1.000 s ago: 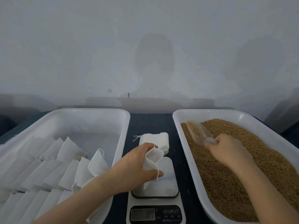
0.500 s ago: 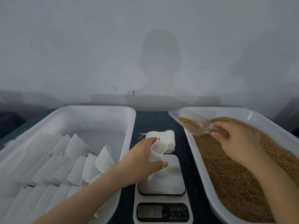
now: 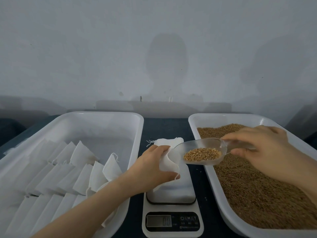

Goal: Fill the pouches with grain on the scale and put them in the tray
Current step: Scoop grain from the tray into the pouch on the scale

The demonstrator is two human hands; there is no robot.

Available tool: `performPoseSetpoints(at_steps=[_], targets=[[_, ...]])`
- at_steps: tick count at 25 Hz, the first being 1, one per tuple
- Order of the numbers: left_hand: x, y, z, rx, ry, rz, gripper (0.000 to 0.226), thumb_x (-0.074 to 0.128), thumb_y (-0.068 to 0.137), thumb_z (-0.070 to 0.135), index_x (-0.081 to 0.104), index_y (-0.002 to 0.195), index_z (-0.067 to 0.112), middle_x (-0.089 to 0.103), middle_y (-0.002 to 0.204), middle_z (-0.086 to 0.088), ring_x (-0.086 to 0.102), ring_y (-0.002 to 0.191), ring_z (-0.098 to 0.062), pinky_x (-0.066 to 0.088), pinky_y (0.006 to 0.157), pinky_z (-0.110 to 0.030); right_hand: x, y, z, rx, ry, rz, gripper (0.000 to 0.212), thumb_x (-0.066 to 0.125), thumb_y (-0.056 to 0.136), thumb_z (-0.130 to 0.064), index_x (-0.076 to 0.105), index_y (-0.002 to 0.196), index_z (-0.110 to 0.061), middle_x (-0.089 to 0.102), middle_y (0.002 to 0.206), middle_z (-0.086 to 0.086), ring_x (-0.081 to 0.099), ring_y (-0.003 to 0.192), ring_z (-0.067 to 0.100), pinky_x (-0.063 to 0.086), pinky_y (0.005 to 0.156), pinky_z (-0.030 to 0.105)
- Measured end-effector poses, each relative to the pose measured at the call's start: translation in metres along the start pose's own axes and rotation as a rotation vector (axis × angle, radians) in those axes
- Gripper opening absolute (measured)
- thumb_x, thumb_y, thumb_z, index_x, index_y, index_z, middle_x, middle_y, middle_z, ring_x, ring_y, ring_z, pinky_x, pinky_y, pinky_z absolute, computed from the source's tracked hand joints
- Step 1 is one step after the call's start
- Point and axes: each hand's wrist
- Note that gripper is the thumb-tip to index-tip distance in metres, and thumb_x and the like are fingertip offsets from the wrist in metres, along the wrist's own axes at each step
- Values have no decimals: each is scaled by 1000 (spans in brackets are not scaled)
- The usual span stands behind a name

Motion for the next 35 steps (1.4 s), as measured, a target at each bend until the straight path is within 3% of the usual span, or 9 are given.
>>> performPoseSetpoints(at_steps=[5, 9, 11, 17, 22, 25, 27, 30, 35], targets=[[2, 0, -2, 31, 58, -35, 81, 73, 69, 59, 37, 138, 36, 36, 115, 24, 43, 108, -5, 38, 91, -22, -5, 4, -14, -68, -170, -31, 28, 57, 87, -43, 48, 105, -63, 47, 97, -38, 32, 99, -2, 6, 99, 28], [0, -1, 0, 32, -12, -39, 82, 71, 64, 64, 39, 134, 37, 36, 106, 34, 43, 100, 4, 35, 78, -10, -13, 10, -23, -86, -279, -27, 27, 54, 90, -42, 51, 112, -57, 51, 99, -29, 33, 106, 3, 2, 102, 32], [-1, -2, 1, 32, -31, -35, 80, 70, 63, 65, 41, 131, 36, 37, 105, 35, 44, 99, 5, 36, 77, -11, -18, 12, -28, -91, -282, -40, 29, 55, 90, -41, 51, 115, -55, 53, 104, -28, 33, 111, 5, 1, 104, 34], [-2, -2, 4, 28, -34, -51, 77, 70, 62, 68, 44, 128, 38, 42, 119, 24, 45, 107, -2, 44, 91, -25, -26, 16, -37, -117, -334, -62, 31, 54, 91, -43, 50, 118, -57, 50, 106, -28, 30, 110, 4, -4, 102, 32], [0, 3, 10, 13, 147, -14, 73, 68, 64, 70, 45, 127, 42, 36, 120, 22, 27, 116, -6, 31, 102, -33, -38, 22, -48, -168, -459, -53, 26, 51, 92, -40, 53, 114, -53, 52, 103, -24, 30, 110, 8, -7, 100, 36], [2, 8, 19, -12, 94, 0, 58, 70, 65, 66, 50, 111, 40, 38, 114, 19, 29, 112, -9, 34, 98, -32, -46, 27, -63, -267, -625, 19, 28, 54, 89, -28, 58, 110, -45, 55, 95, -19, 34, 106, 12, -9, 99, 40], [5, 10, 20, -17, -12, 21, 44, 75, 66, 58, 51, 94, 34, 48, 109, 15, 42, 107, -9, 41, 89, -27, -48, 30, -76, -325, -727, 66, 33, 56, 84, -17, 62, 107, -40, 56, 93, -15, 36, 106, 17, -11, 99, 44], [9, 6, 15, -81, -126, 15, 42, 77, 68, 49, 54, 97, 29, 58, 100, 13, 56, 92, -5, 44, 69, -14, -40, 31, -96, -394, -800, 77, 39, 52, 78, -2, 65, 101, -29, 51, 87, -6, 36, 107, 26, -16, 101, 50], [9, 3, 10, -167, -84, -35, 39, 72, 74, 44, 51, 100, 24, 60, 99, 9, 57, 85, -6, 42, 62, -17, -27, 25, -115, -425, -798, 130, 46, 39, 73, 11, 67, 98, -16, 45, 80, 0, 39, 110, 32, -21, 106, 52]])
Point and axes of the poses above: each hand's wrist, its own y-axis towards the middle knuckle, its own x-axis out of the palm, z = x × y
